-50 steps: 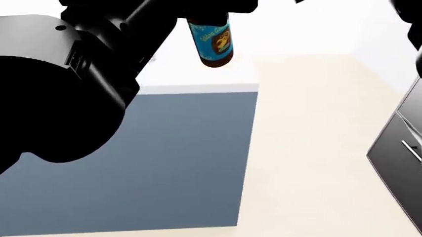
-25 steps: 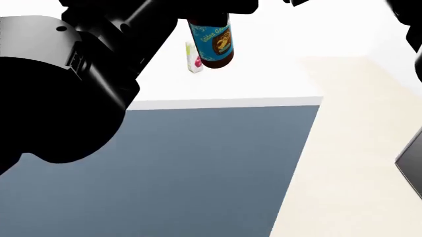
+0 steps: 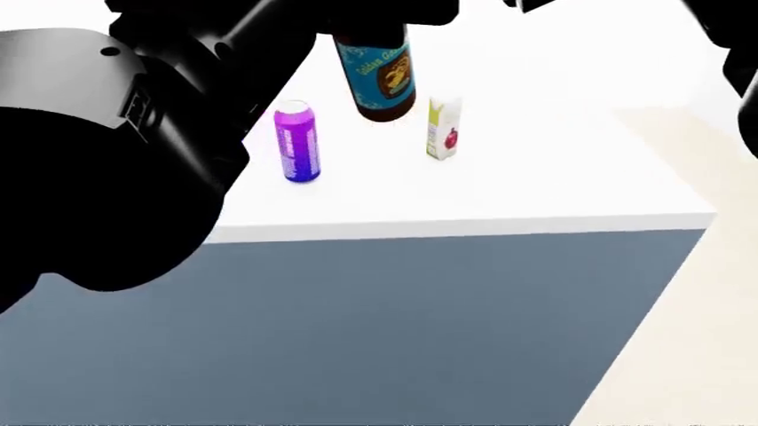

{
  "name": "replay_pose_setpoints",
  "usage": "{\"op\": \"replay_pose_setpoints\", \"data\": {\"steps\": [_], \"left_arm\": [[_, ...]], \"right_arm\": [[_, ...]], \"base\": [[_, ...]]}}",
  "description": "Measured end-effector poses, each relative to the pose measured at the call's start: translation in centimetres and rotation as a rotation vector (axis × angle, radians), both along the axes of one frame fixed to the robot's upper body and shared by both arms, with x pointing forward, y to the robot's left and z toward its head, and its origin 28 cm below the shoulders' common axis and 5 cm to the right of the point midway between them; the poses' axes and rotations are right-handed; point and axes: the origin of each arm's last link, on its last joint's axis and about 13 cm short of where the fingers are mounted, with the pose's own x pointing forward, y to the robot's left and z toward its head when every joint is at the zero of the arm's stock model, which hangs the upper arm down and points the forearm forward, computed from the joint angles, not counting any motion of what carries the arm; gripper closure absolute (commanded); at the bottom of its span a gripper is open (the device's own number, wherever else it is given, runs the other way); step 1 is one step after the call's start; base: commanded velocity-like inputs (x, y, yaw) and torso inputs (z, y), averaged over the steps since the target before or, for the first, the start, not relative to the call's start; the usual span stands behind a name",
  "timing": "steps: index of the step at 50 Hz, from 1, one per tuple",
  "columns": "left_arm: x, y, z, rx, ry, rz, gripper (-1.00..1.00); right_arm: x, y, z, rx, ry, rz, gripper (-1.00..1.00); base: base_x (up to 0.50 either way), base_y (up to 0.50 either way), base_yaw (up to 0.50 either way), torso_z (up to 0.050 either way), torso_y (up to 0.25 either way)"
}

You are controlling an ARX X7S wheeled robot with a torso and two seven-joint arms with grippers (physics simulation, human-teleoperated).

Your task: Move the drinks to the dining counter.

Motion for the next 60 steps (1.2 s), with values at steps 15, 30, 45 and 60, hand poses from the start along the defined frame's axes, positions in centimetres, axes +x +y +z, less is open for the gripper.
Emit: {"op": "replay_pose_setpoints", "data": {"steps": [15, 30, 45, 60], "left_arm": [[-0.12, -0.08, 0.02, -0.001, 0.0, -0.009, 1.0], [-0.17, -0.1, 0.01, -0.001, -0.002, -0.011, 1.0], [-0.09, -0.1, 0.0, 0.001, 0.0, -0.011, 1.0], [-0.13, -0.1, -0.01, 0.003, 0.001, -0.01, 1.0]], "right_arm": [[-0.1, -0.02, -0.09, 0.032, -0.014, 0.008, -1.0], [-0.01, -0.05, -0.11, 0.033, -0.012, 0.01, -1.0], [-0.05, -0.09, 0.0, 0.036, -0.015, 0.016, -1.0], [-0.08, -0.04, 0.0, 0.043, -0.017, 0.018, -1.0]], "base": [[0.0, 0.0, 0.33, 0.0, 0.001], [-0.03, 0.21, 0.07, 0.0, 0.0], [-0.02, 0.5, 0.0, 0.0, 0.002], [-0.01, 0.29, 0.0, 0.0, 0.002]]}}
